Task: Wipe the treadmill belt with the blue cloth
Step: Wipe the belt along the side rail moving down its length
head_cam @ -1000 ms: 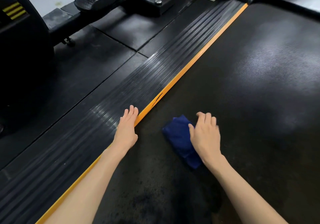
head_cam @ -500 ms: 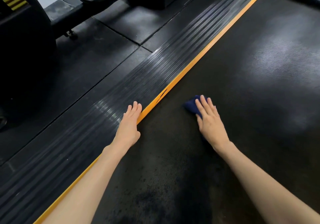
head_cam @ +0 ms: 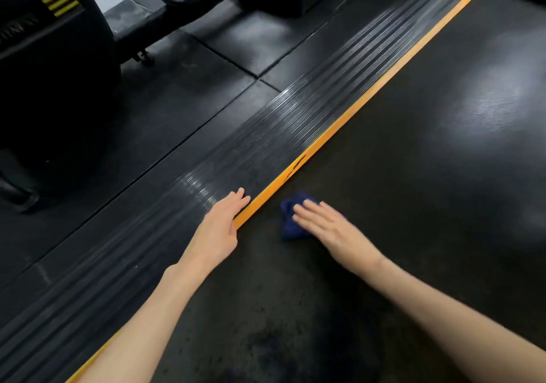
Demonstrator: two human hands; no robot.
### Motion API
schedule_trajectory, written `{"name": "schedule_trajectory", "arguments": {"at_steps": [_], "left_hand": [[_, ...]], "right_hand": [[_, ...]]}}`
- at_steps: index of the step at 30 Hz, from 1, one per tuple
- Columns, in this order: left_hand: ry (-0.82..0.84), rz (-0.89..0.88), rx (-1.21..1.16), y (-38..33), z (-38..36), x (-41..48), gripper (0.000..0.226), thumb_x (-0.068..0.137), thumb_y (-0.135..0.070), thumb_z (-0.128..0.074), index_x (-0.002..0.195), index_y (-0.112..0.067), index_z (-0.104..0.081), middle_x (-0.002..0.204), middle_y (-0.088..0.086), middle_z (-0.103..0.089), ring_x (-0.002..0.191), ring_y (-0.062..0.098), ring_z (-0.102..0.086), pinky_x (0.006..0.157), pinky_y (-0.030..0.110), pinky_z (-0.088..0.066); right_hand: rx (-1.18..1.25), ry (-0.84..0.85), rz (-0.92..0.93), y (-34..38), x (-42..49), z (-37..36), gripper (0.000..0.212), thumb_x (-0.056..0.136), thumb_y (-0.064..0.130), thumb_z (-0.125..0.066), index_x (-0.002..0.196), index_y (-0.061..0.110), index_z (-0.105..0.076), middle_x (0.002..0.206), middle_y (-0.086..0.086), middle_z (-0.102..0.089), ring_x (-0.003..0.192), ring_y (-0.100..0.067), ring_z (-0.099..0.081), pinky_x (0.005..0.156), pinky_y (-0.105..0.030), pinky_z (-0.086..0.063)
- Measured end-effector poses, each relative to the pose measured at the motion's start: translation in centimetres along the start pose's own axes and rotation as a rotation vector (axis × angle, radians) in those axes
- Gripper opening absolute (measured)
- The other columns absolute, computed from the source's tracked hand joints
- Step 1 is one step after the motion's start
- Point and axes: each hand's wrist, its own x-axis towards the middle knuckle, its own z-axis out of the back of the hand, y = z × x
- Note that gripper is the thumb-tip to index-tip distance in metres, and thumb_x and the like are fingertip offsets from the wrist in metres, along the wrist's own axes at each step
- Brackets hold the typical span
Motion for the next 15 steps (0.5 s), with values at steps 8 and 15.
{"name": "schedule_trajectory", "arguments": {"at_steps": [8,15], "left_hand": [[0.049,0.052,-0.028,-0.3,0.1,0.2,0.065,0.089,0.011,-0.039,0.145,-0.023,-0.030,0.153,-0.012,-0.017,0.142,0.006,-0.011,0.112,0.018,-0.006],[0.043,0.074,-0.045,-0.5,0.1,0.2,0.063,0.090,0.009,-0.042,0.144,-0.023,-0.032,0.153,-0.013,-0.018,0.142,0.006,-0.011,0.108,0.014,-0.007]], "right_hand": [[0.094,-0.164,-0.428,0.5,1.8,0.1,0.059,0.076,-0.016,-0.049,0.132,0.001,-0.049,0.141,-0.015,-0.046,0.133,-0.033,-0.039,0.113,-0.044,-0.025],[0.081,-0.026,-0.249,6.4,0.3,0.4,0.046,0.099,0.041,-0.032,0.129,0.018,-0.058,0.137,0.002,-0.052,0.127,-0.014,-0.048,0.109,-0.032,-0.023]]}}
